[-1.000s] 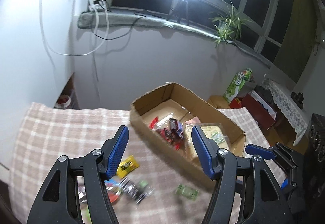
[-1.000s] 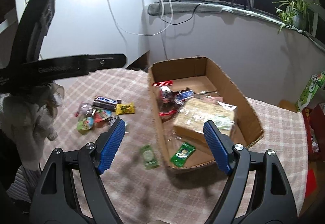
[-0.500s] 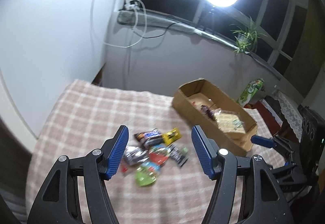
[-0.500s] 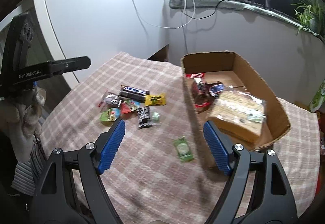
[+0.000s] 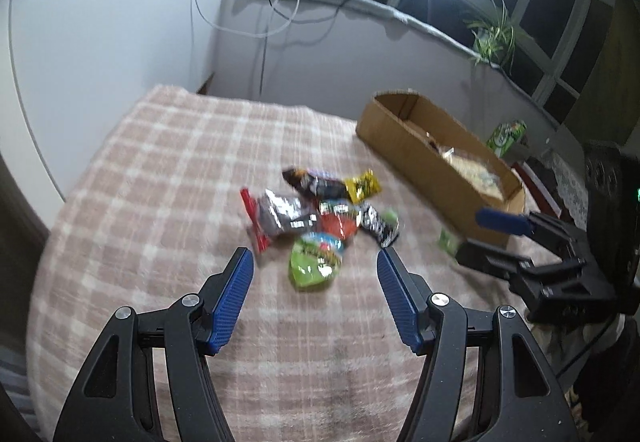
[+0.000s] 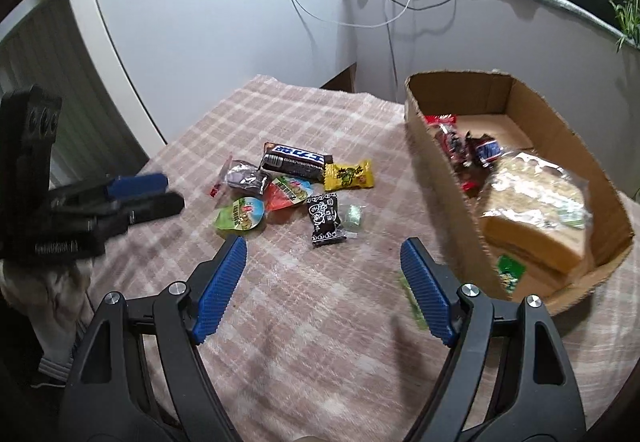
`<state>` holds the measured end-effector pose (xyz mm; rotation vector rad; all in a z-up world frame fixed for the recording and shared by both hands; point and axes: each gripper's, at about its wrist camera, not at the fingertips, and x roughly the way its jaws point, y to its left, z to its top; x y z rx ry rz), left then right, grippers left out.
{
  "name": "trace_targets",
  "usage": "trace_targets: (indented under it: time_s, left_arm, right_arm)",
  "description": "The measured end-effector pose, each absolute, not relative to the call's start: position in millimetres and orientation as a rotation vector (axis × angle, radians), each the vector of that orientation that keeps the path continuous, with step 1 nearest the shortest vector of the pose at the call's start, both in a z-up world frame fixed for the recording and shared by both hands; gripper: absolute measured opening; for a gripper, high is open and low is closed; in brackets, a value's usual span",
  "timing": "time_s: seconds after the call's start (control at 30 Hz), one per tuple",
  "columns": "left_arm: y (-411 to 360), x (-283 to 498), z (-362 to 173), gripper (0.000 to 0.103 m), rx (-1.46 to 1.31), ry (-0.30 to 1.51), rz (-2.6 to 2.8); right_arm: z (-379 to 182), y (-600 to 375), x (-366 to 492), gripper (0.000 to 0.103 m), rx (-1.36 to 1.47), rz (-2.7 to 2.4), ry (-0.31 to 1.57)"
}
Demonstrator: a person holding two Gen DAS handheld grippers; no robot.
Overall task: Organize snacks
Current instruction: 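Move both open grippers back over the remaining snack pile, then grasp the green jelly pack with the left gripper while the right gripper grasps the small clear candy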
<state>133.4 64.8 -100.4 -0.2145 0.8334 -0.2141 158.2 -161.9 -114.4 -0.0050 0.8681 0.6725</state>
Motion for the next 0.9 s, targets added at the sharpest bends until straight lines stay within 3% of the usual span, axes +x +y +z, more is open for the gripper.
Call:
trace_targets:
  time_s: [0.13, 0.47, 0.77, 0.9]
  left_arm:
    - [60, 135, -114, 0.064, -0.189, 0.858, -0.228]
    - [57, 153, -133, 0.064, -0.173, 0.896, -0.253]
    - [51, 169, -144, 0.064, -0.142, 0.916, -0.251]
    - [45, 171, -145, 0.054, -0.105, 0.912, -0.249]
  right_arm:
    - [-127, -156, 171, 0.082, 0.039, 0.659, 0.898]
    - [-155, -146, 201, 0.051, 0.096, 0.578, 0.961]
    - [-165, -131, 212, 0.045, 0.065, 0.56, 0.977]
    - [-169, -129, 216, 0.041, 0.06, 0.555, 0.984]
